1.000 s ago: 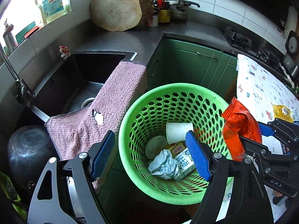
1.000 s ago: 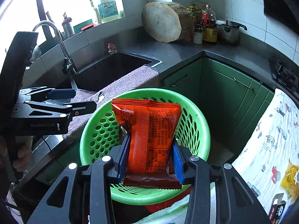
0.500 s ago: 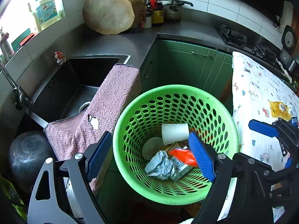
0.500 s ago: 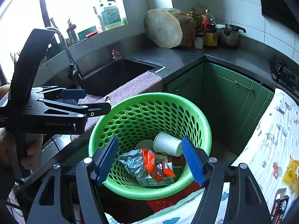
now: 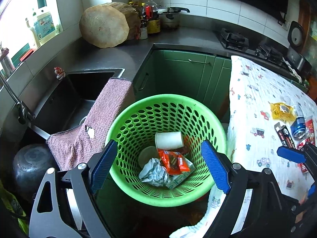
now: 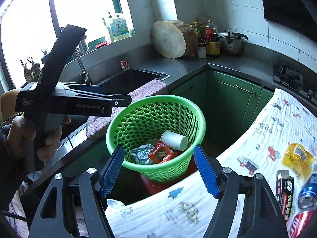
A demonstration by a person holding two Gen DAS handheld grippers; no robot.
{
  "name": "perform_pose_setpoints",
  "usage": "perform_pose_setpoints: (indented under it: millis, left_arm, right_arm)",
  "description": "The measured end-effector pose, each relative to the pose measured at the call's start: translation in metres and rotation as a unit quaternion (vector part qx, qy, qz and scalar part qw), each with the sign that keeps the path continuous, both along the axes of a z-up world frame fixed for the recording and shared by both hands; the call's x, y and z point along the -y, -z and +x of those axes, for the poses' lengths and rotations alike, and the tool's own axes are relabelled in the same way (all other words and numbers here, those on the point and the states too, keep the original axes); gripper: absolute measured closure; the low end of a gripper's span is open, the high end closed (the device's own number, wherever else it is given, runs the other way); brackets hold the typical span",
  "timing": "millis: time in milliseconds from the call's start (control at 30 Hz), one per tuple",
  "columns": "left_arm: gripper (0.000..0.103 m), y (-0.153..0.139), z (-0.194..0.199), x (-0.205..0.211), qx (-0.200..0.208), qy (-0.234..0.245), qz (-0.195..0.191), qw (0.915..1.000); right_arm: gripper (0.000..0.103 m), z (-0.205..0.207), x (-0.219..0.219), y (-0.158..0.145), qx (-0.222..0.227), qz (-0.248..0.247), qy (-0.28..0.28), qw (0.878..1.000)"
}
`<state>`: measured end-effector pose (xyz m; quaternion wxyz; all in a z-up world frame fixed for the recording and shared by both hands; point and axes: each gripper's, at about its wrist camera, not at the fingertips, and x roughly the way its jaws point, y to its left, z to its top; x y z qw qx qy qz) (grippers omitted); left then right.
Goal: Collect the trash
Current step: 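Move both open tools from the basket back over the table, then grasp the red Coca-Cola can with the right tool while the left tool grasps the black box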
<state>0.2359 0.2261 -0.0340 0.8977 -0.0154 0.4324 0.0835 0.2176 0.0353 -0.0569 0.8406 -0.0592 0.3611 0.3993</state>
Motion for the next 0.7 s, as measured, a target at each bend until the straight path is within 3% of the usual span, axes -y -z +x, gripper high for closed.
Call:
perform_pose_setpoints:
  millis: [400, 700]
  left_arm:
    - [0.016, -0.008, -0.016, 0.107, 0.013, 0.08, -0.011, 0.9967]
    - [0.016, -0.002, -0.005, 0.198, 0.004, 0.152, -0.022, 0.9881]
  right_arm:
    - [0.032, -0.064, 0.124, -0.002, 0.004, -0.021, 0.09, 0.996]
    - [0.032, -0.077, 0.229, 0.004, -0.003, -0.037, 0.212, 0.977]
